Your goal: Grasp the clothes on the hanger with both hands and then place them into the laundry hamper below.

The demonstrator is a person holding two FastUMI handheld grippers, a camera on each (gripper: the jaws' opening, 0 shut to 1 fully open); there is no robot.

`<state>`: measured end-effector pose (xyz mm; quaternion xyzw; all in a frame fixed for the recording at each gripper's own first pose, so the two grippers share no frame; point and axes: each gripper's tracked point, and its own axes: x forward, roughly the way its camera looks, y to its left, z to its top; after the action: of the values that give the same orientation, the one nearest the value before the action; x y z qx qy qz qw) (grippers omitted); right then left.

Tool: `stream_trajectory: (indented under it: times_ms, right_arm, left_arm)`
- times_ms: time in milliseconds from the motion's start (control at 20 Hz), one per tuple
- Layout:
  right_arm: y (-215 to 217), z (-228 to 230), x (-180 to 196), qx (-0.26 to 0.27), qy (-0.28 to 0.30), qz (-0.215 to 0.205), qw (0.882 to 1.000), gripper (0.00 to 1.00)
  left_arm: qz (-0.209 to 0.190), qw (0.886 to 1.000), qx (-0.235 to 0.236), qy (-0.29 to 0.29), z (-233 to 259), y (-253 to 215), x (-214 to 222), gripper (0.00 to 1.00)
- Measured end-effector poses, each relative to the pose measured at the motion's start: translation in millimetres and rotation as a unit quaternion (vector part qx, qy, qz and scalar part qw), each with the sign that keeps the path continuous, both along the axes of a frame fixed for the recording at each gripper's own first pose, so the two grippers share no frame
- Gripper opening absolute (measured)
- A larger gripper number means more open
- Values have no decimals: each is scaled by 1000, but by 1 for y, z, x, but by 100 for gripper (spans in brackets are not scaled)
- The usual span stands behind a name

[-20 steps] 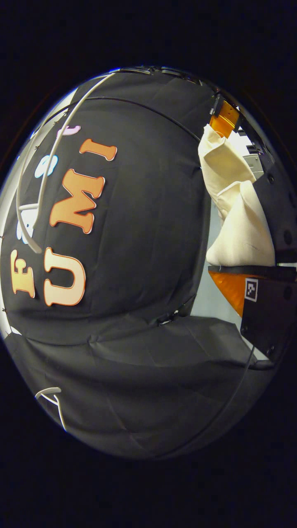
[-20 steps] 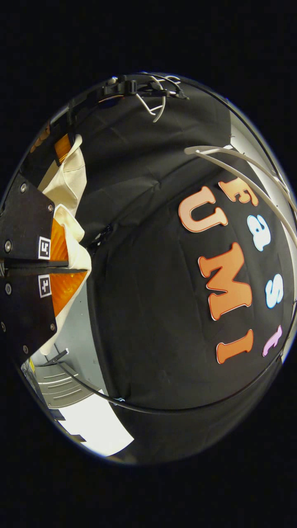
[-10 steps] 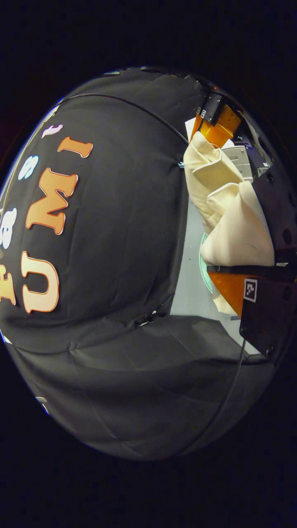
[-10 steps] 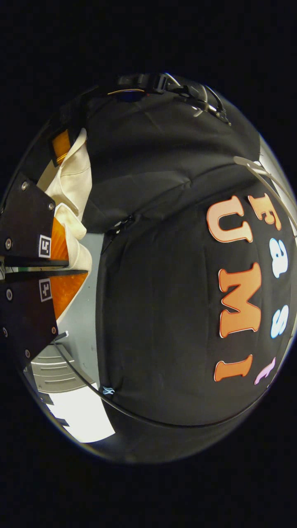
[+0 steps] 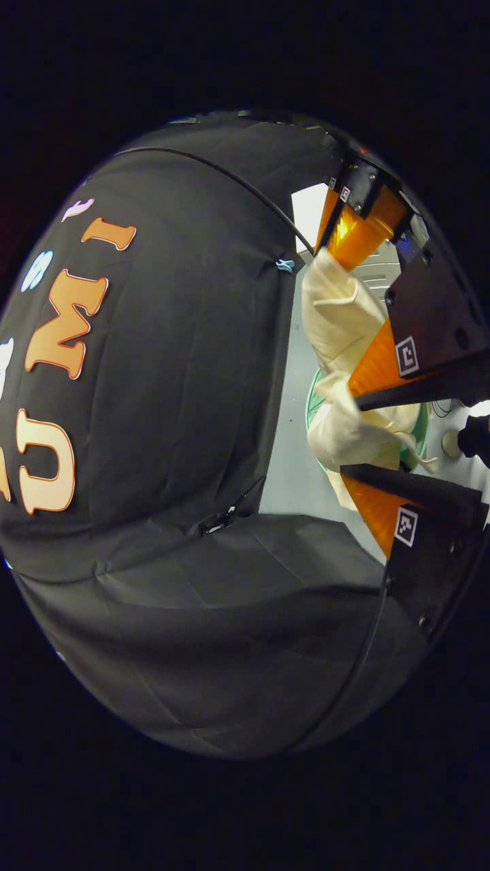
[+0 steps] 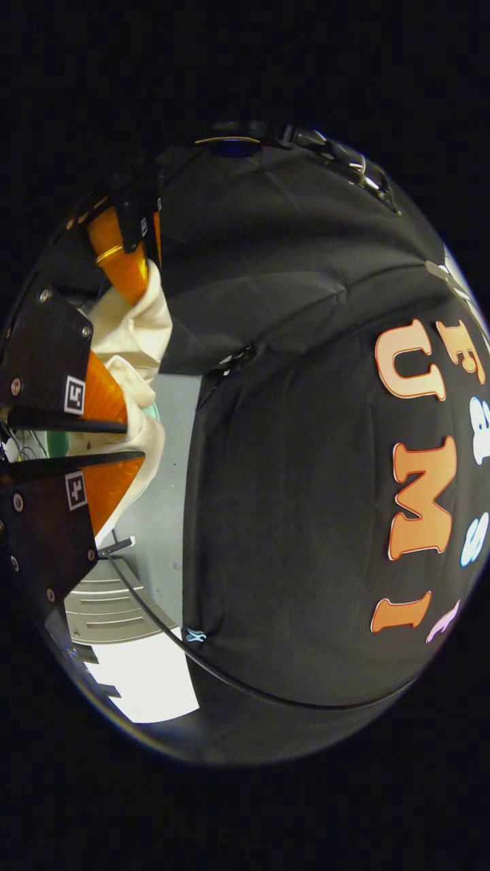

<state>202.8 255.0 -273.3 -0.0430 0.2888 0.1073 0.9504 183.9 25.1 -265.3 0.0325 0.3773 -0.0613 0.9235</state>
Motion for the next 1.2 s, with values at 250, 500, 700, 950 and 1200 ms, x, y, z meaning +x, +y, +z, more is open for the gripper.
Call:
stream_trajectory:
  times_ms: [250, 500, 700, 950, 1200]
  right_arm:
    - [3, 15, -3, -9, -18, 5, 1000, 53]
    - [-5, 18, -6, -10, -24, -4, 1000, 64]
    - [-15, 20, -10, -3, -27, -21, 999, 87]
    - [-21, 26, -17, -7, -30, -26, 999, 93]
    - [-27, 35, -29, -16, -39, -27, 999, 93]
  left_arm:
    - [-2, 1000, 4, -8, 6, -2, -4, 88]
    - [-1, 1000, 16, -10, 6, 0, -7, 100]
    - [1, 1000, 20, -16, 11, 4, -10, 98]
    - [9, 999, 35, -29, 17, 13, -12, 98]
    - [15, 999, 30, -31, 24, 20, -20, 100]
